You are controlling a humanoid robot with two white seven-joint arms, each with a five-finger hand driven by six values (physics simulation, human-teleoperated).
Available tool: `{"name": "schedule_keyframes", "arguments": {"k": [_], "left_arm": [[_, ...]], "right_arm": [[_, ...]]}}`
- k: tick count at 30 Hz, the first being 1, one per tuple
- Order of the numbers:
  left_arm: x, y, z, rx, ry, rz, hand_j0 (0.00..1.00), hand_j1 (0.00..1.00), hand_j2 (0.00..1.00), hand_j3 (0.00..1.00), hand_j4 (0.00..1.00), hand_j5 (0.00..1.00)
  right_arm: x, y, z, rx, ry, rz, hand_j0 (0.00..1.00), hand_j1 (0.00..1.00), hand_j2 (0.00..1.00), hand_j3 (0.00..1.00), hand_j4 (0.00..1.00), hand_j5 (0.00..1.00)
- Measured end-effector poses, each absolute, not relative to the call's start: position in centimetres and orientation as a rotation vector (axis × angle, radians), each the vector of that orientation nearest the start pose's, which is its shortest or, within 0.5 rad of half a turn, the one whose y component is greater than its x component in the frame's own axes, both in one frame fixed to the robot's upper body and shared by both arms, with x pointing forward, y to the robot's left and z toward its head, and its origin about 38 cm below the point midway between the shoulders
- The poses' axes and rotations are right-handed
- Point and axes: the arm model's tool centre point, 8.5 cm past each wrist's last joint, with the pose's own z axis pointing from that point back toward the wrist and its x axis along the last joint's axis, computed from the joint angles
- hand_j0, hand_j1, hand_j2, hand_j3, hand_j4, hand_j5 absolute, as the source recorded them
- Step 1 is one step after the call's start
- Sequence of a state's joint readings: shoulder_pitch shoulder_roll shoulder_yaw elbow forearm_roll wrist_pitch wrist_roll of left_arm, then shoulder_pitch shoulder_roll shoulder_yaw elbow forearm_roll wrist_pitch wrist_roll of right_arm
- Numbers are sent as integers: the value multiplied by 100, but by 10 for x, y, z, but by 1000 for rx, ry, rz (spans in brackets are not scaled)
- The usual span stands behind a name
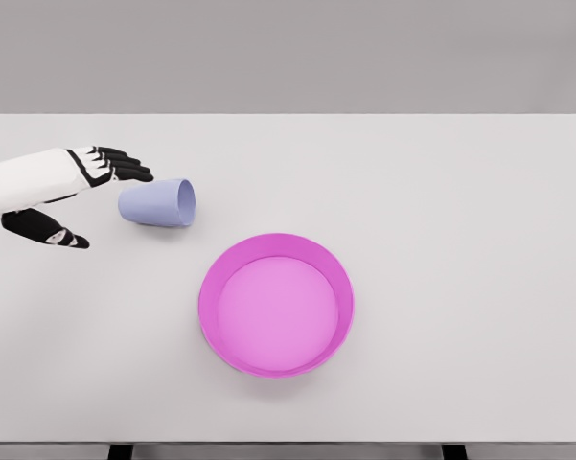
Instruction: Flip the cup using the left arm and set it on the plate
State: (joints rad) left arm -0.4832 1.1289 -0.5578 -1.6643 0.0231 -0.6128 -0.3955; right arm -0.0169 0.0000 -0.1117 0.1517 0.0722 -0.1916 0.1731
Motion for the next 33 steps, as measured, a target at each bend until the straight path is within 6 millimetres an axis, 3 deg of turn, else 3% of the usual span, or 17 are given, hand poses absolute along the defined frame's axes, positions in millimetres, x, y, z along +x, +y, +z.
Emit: {"name": "schedule_keyframes", "arguments": {"k": [3, 6, 15, 23, 27, 29, 31, 33], "left_arm": [[374, 346, 273, 232, -1649, -1863, 100, 100, 100, 100, 100, 100], [383, 338, 294, 265, -1719, -1855, 100, 100, 100, 100, 100, 100], [380, 327, 281, 226, -1715, -1877, 100, 100, 100, 100, 100, 100], [372, 346, 309, 212, -1733, -1818, 100, 100, 100, 100, 100, 100], [382, 335, 338, 181, -1807, -1801, 100, 100, 100, 100, 100, 100], [389, 326, 333, 130, -1804, -1796, 100, 100, 100, 100, 100, 100], [392, 321, 314, 63, -1779, -1775, 100, 100, 100, 100, 100, 100], [403, 313, 325, 59, -1806, -1776, 100, 100, 100, 100, 100, 100]], "right_arm": [[-27, -251, -257, 96, -53, -34, 100, 100, 100, 100, 100, 100], [-26, -251, -257, 96, -54, -34, 100, 100, 100, 100, 100, 100], [-26, -251, -257, 96, -54, -34, 100, 100, 100, 100, 100, 100], [-26, -251, -257, 96, -53, -34, 100, 100, 100, 100, 100, 100], [-26, -251, -257, 96, -54, -35, 100, 100, 100, 100, 100, 100], [-26, -251, -257, 96, -54, -34, 100, 100, 100, 100, 100, 100], [-26, -251, -257, 96, -54, -34, 100, 100, 100, 100, 100, 100], [-26, -251, -257, 96, -54, -34, 100, 100, 100, 100, 100, 100]]}}
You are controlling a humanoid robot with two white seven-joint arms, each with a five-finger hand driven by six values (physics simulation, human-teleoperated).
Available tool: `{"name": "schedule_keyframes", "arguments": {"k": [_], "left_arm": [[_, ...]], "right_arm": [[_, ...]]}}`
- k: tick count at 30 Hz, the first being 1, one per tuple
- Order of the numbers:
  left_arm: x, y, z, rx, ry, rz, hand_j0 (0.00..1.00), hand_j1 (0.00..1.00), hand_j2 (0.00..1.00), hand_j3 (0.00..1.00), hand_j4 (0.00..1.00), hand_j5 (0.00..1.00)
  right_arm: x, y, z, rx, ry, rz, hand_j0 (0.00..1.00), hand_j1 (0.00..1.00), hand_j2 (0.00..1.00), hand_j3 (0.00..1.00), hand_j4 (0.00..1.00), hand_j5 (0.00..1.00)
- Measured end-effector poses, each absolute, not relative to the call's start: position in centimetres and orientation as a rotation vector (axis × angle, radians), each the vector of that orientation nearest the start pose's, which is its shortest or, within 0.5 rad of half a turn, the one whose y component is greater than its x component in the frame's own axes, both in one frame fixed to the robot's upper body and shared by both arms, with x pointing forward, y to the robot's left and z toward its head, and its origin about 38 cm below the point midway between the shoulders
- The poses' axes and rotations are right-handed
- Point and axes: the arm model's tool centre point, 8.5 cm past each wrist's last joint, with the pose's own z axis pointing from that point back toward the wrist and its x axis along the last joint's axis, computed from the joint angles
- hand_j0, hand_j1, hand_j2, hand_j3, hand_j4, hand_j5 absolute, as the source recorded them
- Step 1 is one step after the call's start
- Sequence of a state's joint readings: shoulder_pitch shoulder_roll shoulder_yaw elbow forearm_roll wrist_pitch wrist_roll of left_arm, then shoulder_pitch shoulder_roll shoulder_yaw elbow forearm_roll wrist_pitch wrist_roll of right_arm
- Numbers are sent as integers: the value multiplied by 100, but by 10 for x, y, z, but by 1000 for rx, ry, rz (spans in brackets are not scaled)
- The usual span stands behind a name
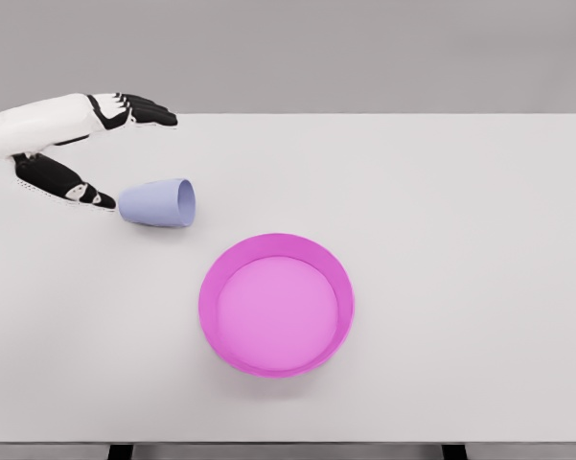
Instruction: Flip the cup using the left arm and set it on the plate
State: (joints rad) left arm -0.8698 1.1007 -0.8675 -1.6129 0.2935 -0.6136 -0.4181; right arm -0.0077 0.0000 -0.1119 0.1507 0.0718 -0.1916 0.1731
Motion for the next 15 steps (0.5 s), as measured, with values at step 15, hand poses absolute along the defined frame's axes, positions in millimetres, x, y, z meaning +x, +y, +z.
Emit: {"name": "schedule_keyframes", "arguments": {"k": [15], "left_arm": [[434, 309, 256, -158, -1658, -1579, 100, 100, 100, 100, 100, 100]], "right_arm": [[-26, -251, -257, 96, -54, -34, 100, 100, 100, 100, 100, 100]]}}
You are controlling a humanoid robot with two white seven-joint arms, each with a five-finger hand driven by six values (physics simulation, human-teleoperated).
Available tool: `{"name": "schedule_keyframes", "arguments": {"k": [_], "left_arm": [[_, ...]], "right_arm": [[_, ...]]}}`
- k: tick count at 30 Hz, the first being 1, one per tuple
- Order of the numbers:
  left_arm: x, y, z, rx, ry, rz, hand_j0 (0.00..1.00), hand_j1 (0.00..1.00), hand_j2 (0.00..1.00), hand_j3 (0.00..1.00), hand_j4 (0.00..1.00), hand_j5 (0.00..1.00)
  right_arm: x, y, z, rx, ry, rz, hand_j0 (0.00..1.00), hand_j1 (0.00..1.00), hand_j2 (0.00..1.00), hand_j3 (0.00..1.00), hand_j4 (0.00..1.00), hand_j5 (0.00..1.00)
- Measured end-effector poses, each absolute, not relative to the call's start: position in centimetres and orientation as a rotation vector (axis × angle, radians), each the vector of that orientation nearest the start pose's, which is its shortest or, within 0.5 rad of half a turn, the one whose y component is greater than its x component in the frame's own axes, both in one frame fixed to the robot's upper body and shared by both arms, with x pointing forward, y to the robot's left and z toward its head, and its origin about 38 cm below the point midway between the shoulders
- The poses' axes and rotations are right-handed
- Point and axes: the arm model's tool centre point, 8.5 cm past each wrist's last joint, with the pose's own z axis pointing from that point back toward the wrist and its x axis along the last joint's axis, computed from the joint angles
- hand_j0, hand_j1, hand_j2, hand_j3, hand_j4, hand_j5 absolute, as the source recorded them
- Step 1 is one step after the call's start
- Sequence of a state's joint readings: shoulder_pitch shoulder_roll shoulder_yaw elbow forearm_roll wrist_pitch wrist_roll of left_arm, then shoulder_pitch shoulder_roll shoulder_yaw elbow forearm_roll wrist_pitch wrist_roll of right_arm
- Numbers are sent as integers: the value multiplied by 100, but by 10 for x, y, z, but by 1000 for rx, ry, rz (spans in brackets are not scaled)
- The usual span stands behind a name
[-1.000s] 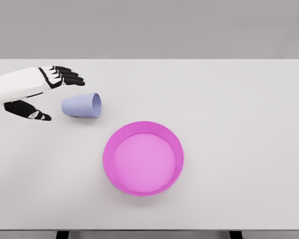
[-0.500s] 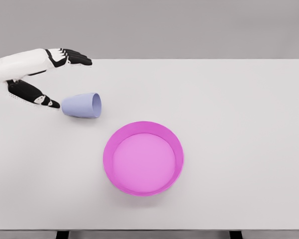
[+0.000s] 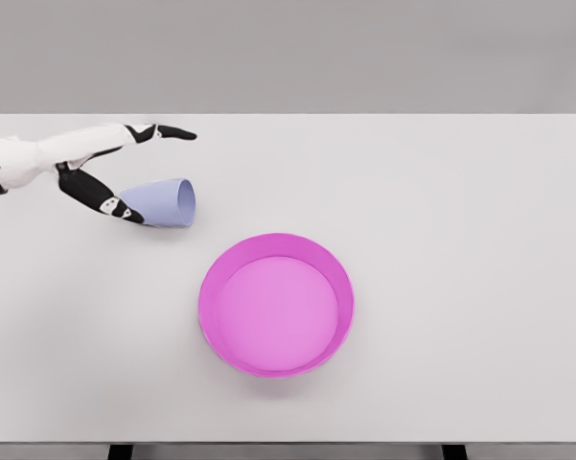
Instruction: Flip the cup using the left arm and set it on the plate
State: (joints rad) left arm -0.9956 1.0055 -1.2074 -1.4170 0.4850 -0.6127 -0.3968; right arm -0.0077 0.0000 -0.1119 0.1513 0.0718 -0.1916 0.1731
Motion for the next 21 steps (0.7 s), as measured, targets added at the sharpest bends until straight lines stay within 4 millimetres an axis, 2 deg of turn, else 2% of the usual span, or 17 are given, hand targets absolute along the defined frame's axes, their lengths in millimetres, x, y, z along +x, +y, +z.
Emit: {"name": "schedule_keyframes", "arguments": {"k": [9, 15, 21], "left_arm": [[444, 311, 228, -147, -1573, -1550, 100, 100, 100, 100, 100, 100], [450, 317, 225, -122, -1557, -1540, 100, 100, 100, 100, 100, 100], [465, 324, 210, -67, -1517, -1524, 100, 100, 100, 100, 100, 100]], "right_arm": [[-26, -251, -257, 96, -54, -34, 100, 100, 100, 100, 100, 100], [-26, -251, -257, 96, -54, -34, 100, 100, 100, 100, 100, 100], [-26, -251, -257, 96, -54, -34, 100, 100, 100, 100, 100, 100]]}}
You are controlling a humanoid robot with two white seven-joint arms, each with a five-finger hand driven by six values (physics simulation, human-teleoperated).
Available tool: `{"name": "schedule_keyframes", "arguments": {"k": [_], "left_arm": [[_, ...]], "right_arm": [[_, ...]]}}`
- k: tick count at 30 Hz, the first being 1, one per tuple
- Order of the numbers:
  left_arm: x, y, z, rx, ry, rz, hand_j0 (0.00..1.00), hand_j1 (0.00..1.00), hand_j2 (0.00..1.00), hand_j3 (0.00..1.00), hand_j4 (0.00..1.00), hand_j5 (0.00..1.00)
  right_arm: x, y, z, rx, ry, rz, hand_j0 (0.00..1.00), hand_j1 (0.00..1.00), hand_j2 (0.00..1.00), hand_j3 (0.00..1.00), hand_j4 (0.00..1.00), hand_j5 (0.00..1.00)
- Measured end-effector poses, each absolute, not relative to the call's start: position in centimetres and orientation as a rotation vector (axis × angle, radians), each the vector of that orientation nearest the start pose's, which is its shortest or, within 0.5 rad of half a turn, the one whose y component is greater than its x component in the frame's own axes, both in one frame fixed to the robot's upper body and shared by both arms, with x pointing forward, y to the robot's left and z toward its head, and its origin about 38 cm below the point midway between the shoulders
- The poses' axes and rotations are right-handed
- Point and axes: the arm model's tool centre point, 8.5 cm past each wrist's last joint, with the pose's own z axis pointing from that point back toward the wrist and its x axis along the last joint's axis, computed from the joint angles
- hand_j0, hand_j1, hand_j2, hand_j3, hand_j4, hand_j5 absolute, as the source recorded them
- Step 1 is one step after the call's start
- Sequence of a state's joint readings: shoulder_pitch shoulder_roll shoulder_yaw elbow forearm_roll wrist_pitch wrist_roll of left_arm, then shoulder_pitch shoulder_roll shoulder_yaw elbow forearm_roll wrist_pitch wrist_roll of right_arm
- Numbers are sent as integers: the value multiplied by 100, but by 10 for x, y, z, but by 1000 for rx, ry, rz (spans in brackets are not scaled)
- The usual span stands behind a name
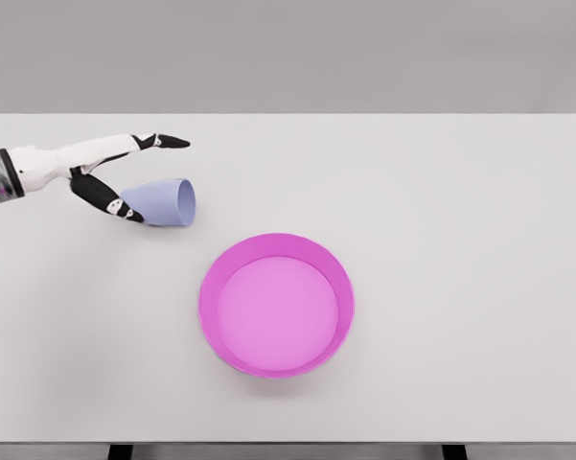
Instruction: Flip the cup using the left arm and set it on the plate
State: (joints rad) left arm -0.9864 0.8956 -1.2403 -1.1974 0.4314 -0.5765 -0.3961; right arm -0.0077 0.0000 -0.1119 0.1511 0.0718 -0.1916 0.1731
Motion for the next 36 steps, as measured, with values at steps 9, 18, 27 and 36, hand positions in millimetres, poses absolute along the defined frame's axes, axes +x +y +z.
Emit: {"name": "schedule_keyframes", "arguments": {"k": [9, 18, 27, 36], "left_arm": [[474, 321, 193, -53, -1476, -1525, 100, 100, 100, 100, 100, 100], [478, 317, 170, -48, -1420, -1518, 100, 100, 100, 100, 100, 100], [480, 318, 166, -32, -1392, -1512, 100, 100, 100, 100, 100, 100], [485, 324, 161, -4, -1351, -1483, 100, 100, 100, 100, 100, 100]], "right_arm": [[-26, -251, -257, 96, -53, -34, 100, 100, 100, 100, 100, 100], [-26, -251, -257, 96, -54, -34, 100, 100, 100, 100, 100, 100], [-26, -251, -257, 96, -54, -34, 100, 100, 100, 100, 100, 100], [-26, -251, -257, 96, -54, -34, 100, 100, 100, 100, 100, 100]]}}
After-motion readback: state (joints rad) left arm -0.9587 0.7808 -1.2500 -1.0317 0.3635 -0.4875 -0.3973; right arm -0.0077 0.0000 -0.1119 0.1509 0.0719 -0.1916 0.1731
